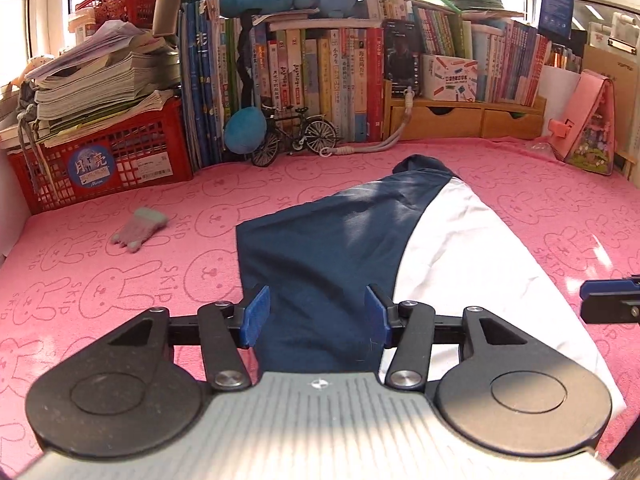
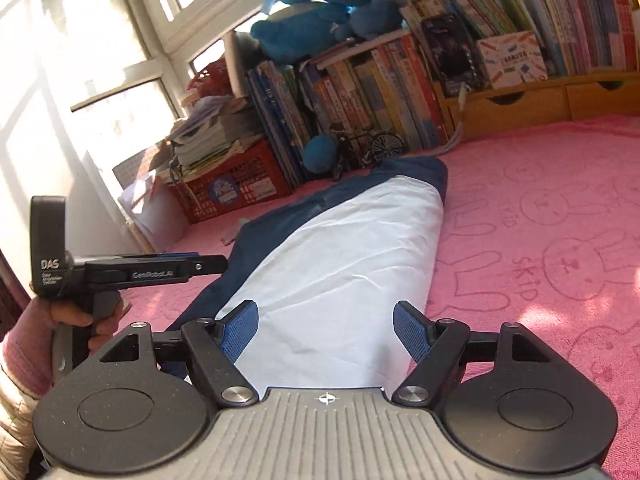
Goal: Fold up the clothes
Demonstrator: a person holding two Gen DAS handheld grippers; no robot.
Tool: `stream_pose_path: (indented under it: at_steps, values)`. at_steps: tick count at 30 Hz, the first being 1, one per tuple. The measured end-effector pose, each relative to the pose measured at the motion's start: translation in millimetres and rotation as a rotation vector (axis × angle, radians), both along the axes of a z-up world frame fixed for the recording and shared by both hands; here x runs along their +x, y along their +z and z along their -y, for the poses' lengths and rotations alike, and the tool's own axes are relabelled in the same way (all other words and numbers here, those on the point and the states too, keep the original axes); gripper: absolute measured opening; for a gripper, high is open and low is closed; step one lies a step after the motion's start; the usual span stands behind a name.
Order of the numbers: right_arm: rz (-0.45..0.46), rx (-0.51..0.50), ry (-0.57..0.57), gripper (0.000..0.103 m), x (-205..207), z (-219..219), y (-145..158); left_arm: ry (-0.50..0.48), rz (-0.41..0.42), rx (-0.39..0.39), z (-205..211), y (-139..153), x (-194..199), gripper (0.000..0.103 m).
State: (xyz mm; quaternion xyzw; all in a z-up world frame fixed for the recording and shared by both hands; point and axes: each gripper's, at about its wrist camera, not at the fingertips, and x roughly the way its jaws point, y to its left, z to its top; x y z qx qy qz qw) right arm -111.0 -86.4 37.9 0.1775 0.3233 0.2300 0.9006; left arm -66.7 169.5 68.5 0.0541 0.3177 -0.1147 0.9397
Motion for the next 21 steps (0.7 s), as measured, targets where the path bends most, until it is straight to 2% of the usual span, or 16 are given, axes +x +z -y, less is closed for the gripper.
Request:
stream_pose_path:
  at_steps: [2, 4, 9, 12, 13, 18, 21]
  values:
    - [-0.063, -0.002, -0.016, 0.077, 23.0, 12.3, -2.1, -0.021, -0.02, -0.001, 10.4, -6.7, 1.3, 0.051]
    - [-0.116, -0.05, 0.004, 0.077, 41.8, 13.1, -1.5, -0.017, -0.033, -0.002, 18.0, -15.1, 4.2, 0.051]
    - [-0.281, -0.164, 0.067, 0.079, 97.8, -9.9, -4.2, -0.005, -0.02, -0.005, 25.5, -22.9, 5.9, 0.052]
    - [-0.332, -0.202, 0.074, 0.057, 125.5, -19.6, -3.5, -0.009, -0.03, -0.024, 21.4, -25.8, 7.5, 0.052]
    - [-0.353, -0.212, 0.08, 0.056, 135.1, -22.5, -2.1, -0.012, -0.035, -0.034, 19.2, -27.5, 8.2, 0.052]
    - [-0.392, -0.252, 0.029, 0.052, 187.7, -19.5, 5.8, -0.025, -0.046, -0.092, 10.0, -36.5, 9.0, 0.052]
    - [-0.33, -0.272, -0.076, 0.049, 216.0, -9.3, 15.2, -0.039, -0.059, -0.123, 2.0, -35.4, 9.7, 0.052]
